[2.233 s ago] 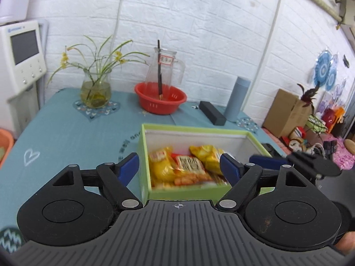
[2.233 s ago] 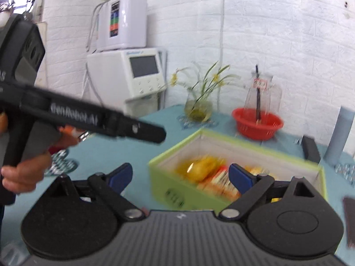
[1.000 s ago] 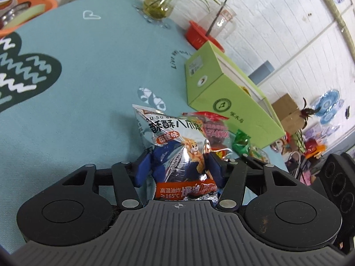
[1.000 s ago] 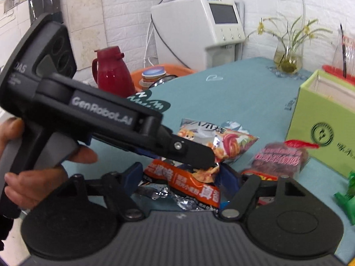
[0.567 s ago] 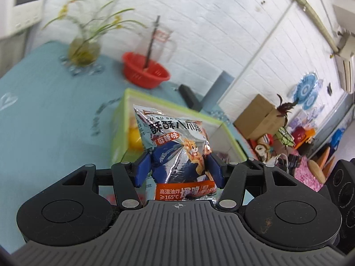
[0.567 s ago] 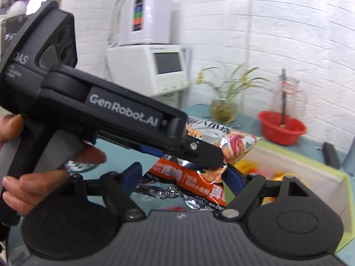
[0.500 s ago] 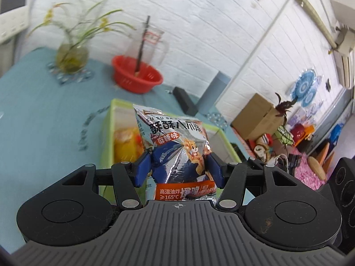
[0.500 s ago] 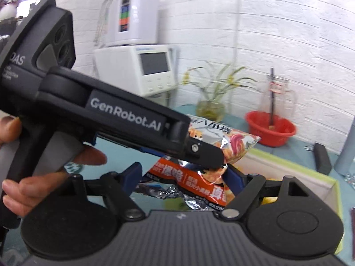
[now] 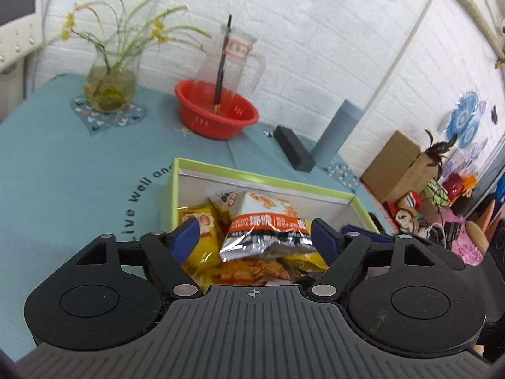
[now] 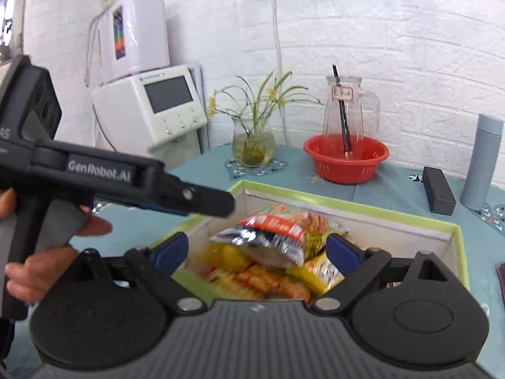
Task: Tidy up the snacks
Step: 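Drop the silver chip bag from the left gripper into the box, then move the left gripper to the blue snack bar and close on it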
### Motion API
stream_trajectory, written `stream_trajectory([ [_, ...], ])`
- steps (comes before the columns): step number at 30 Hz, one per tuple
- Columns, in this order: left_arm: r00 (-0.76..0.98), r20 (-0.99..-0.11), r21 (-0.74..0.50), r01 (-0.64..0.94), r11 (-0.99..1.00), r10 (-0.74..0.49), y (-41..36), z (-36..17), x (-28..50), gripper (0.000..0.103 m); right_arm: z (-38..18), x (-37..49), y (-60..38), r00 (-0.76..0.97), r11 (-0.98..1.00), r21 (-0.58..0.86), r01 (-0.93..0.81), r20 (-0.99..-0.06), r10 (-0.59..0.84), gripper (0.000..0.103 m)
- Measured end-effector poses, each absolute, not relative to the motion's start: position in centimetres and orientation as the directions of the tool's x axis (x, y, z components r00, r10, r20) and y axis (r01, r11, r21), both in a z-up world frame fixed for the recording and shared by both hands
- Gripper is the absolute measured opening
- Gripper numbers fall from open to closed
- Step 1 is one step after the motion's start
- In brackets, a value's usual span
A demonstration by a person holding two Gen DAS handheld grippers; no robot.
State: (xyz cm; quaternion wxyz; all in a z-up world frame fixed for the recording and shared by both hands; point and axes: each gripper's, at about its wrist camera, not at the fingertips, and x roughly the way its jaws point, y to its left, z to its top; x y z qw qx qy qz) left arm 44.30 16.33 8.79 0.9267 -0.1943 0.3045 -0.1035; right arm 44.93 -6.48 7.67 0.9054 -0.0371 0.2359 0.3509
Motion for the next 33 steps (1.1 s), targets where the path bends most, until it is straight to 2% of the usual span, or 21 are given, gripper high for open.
stream_trajectory([
  [5,0.805,-0.501,-0.435,0.083,0.897,-0.317,17.1,8.7,37.2,0.07,6.0,37.2,-8.6,0.582,0.711,0.15,-0.687,-0.473,0.661,0.094],
  [9,0.777,-0.552,-0.438,0.038,0.898,-0.302,17.2,6.0,31.5,0.07,2.7,31.4,-7.6,0.462,0.647,0.222,-0.729,-0.538,0.705,0.094],
  [13,0.735,-0.607,-0.433,0.013,0.901,-0.302,17.0,3.1,27.4,0.07,0.3,27.7,-5.2,0.403,0.611,0.22,-0.76,-0.579,0.709,0.094],
  [17,0.694,-0.658,-0.449,-0.052,0.892,-0.291,17.2,0.5,26.2,0.063,-0.4,27.3,-3.0,0.431,0.626,0.14,-0.767,-0.61,0.665,0.094],
  [21,0.704,-0.643,-0.461,-0.043,0.886,-0.3,16.8,0.0,25.2,0.06,-0.3,26.1,-2.5,0.386,0.593,0.168,-0.788,-0.616,0.687,0.094],
  [27,0.703,-0.629,-0.442,0.026,0.896,-0.331,15.4,-0.2,24.4,0.059,-0.8,22.9,-2.8,0.379,0.597,0.197,-0.778,-0.611,0.695,0.094],
  [30,0.712,-0.63,-0.437,0.006,0.899,-0.311,15.1,0.0,23.7,0.058,-1.0,22.2,-3.0,0.419,0.622,0.177,-0.763,-0.599,0.683,0.094],
  [33,0.733,-0.604,-0.465,-0.007,0.885,-0.312,15.7,0.5,22.4,0.061,-1.2,21.9,-3.2,0.431,0.631,0.187,-0.753,-0.584,0.688,0.099],
])
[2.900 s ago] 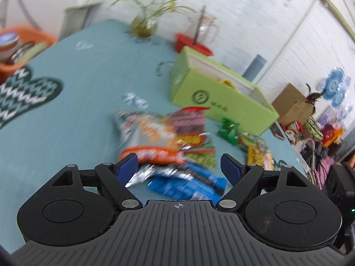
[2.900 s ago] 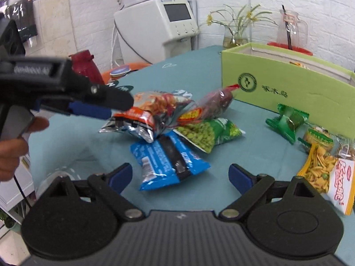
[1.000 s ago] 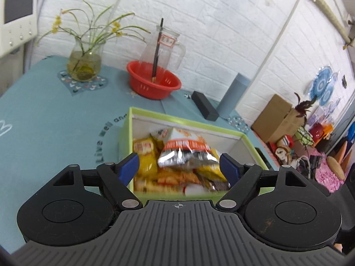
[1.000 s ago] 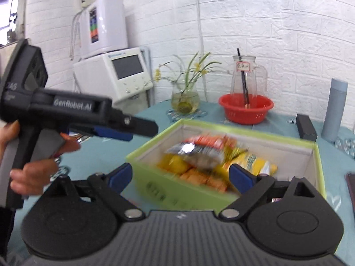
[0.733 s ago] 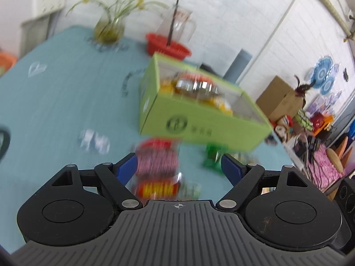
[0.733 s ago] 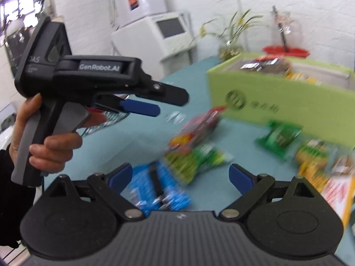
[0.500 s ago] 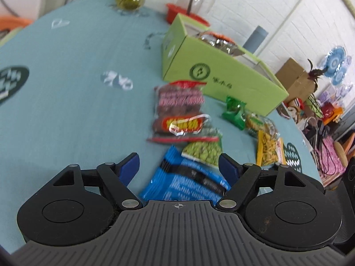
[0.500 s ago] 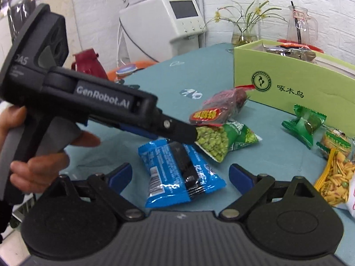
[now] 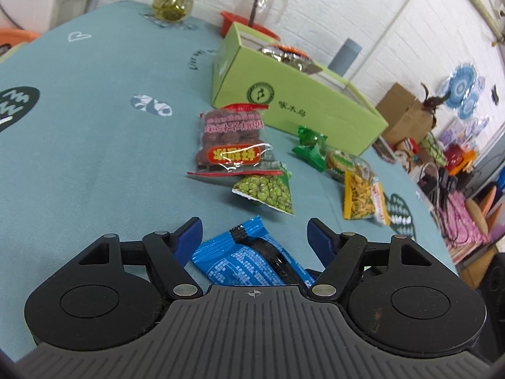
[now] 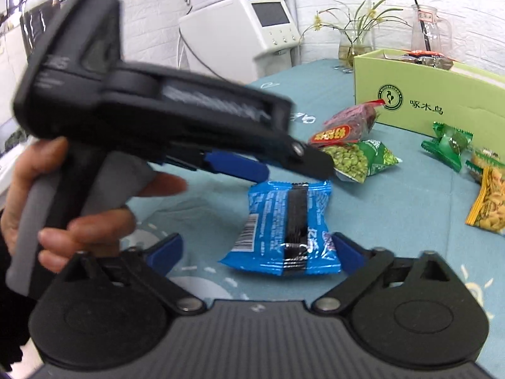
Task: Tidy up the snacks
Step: 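Move the left gripper to the blue snack bar and close on it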
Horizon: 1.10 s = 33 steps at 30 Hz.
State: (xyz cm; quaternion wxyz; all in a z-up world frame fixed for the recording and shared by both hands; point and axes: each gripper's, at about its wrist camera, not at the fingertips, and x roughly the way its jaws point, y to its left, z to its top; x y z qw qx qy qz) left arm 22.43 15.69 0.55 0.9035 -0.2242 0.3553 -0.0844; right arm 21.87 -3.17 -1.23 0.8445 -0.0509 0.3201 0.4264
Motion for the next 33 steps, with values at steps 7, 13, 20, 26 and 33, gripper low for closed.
stream_trajectory([
  [7,0.73,-0.607,-0.536,-0.085,0.84,-0.313,16.3,0.2,18.9,0.066,-1.3,22.0,-3.5,0.446,0.646,0.187,-0.74,-0.583,0.679,0.1],
  [13,0.713,-0.627,-0.5,-0.058,0.864,-0.315,14.5,-0.1,19.5,0.066,-1.4,21.3,-2.4,0.478,0.656,0.089,-0.749,-0.614,0.628,0.101],
  [20,0.709,-0.626,-0.491,-0.034,0.871,-0.325,14.3,-0.3,19.1,0.064,-1.1,22.4,-3.5,0.438,0.642,0.189,-0.743,-0.588,0.68,0.101],
  [26,0.708,-0.644,-0.453,-0.048,0.89,-0.289,14.1,-0.1,19.3,0.048,-1.0,22.7,-2.6,0.422,0.624,0.169,-0.763,-0.601,0.679,0.1],
  [33,0.698,-0.66,-0.408,-0.021,0.913,-0.279,12.7,0.0,19.5,0.025,-0.8,20.2,-2.6,0.492,0.642,0.034,-0.766,-0.612,0.62,0.077],
])
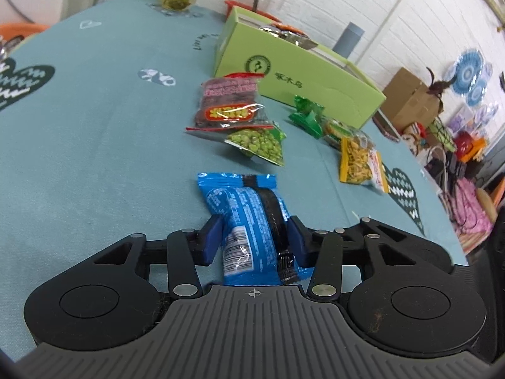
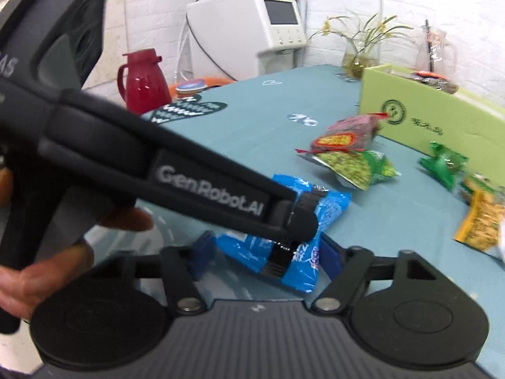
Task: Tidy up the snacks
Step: 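Move the left gripper to the blue snack bar and close on it, then carry the blue snack bar with the left gripper into the box, release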
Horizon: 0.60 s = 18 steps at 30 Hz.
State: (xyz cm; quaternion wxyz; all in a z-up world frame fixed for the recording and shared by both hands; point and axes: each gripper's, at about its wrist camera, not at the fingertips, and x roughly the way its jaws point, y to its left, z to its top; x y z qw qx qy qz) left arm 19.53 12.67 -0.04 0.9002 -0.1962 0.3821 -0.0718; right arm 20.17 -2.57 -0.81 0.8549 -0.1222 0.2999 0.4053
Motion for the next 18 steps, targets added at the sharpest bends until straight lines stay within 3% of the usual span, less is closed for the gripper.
stream_trajectory([
  [5,0.66,-0.646,-0.462,0.062,0.885,-0.384,9.9,-0.3,20.3,0.024,-0.3,19.9,-6.1,0.546,0.705,0.027,-0.709,-0.611,0.573,0.079],
  [7,0.645,-0.638,-0.48,0.095,0.872,-0.422,8.6,-0.4,20.8,0.025,-0.3,20.0,-7.3,0.567,0.727,0.029,-0.686,-0.604,0.56,0.086],
  [9,0.64,-0.64,-0.472,0.108,0.875,-0.425,7.5,-0.5,21.2,0.031,-0.7,20.5,-8.1,0.561,0.737,0.056,-0.674,-0.61,0.559,0.09],
  [13,0.642,-0.652,-0.456,0.094,0.885,-0.404,7.2,0.0,21.0,0.053,-1.0,20.6,-9.9,0.57,0.754,0.085,-0.651,-0.602,0.56,0.093],
  [18,0.65,-0.661,-0.44,0.067,0.895,-0.374,7.5,0.0,21.1,0.051,-0.9,21.3,-10.7,0.563,0.752,0.14,-0.644,-0.578,0.59,0.092],
])
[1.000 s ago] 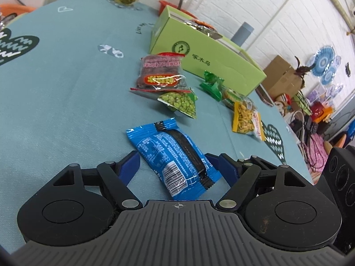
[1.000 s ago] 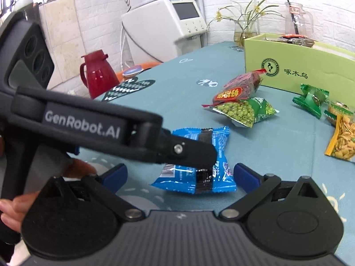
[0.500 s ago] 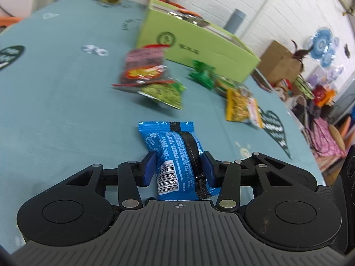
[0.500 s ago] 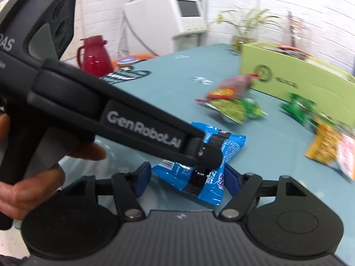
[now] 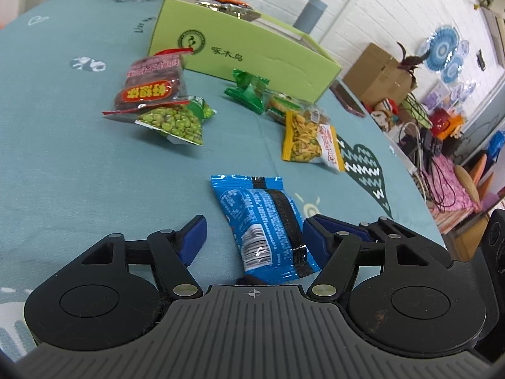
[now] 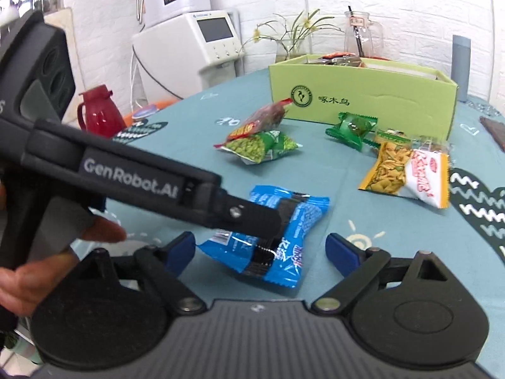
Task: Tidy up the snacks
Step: 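Carry the blue snack bar with the left gripper into the box, release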
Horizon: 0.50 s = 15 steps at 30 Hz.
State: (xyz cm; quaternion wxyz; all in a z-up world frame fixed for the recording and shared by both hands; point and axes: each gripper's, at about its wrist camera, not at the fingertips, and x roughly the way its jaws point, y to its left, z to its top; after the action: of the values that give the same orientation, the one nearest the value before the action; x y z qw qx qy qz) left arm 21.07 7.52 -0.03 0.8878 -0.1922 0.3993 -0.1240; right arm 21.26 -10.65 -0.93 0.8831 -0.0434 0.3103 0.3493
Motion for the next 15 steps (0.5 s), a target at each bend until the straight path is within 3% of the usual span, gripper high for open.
stream_trajectory([
  [1,0.649,-0.665,-0.428,0.075,0.901,-0.37,7.1,0.0,21.2,0.043,-1.2,21.3,-10.3,0.552,0.742,0.134,-0.657,-0.585,0.594,0.089],
  [2,0.644,-0.669,-0.417,0.088,0.905,-0.371,6.7,-0.1,21.2,0.024,-1.2,21.1,-10.0,0.562,0.737,0.102,-0.668,-0.581,0.589,0.084],
  [3,0.633,-0.675,-0.409,0.107,0.906,-0.379,6.1,-0.2,21.2,0.02,-1.2,20.8,-9.5,0.572,0.737,0.069,-0.672,-0.583,0.577,0.08],
  [7,0.656,-0.683,-0.333,0.11,0.936,-0.32,4.7,0.8,21.1,0.015,-0.4,20.7,-9.8,0.591,0.744,0.049,-0.667,-0.573,0.568,0.078],
  [15,0.702,-0.591,-0.386,0.187,0.903,-0.398,4.1,6.6,26.9,0.016,4.7,25.6,-11.2,0.711,0.785,-0.032,-0.619,-0.449,0.542,0.078],
])
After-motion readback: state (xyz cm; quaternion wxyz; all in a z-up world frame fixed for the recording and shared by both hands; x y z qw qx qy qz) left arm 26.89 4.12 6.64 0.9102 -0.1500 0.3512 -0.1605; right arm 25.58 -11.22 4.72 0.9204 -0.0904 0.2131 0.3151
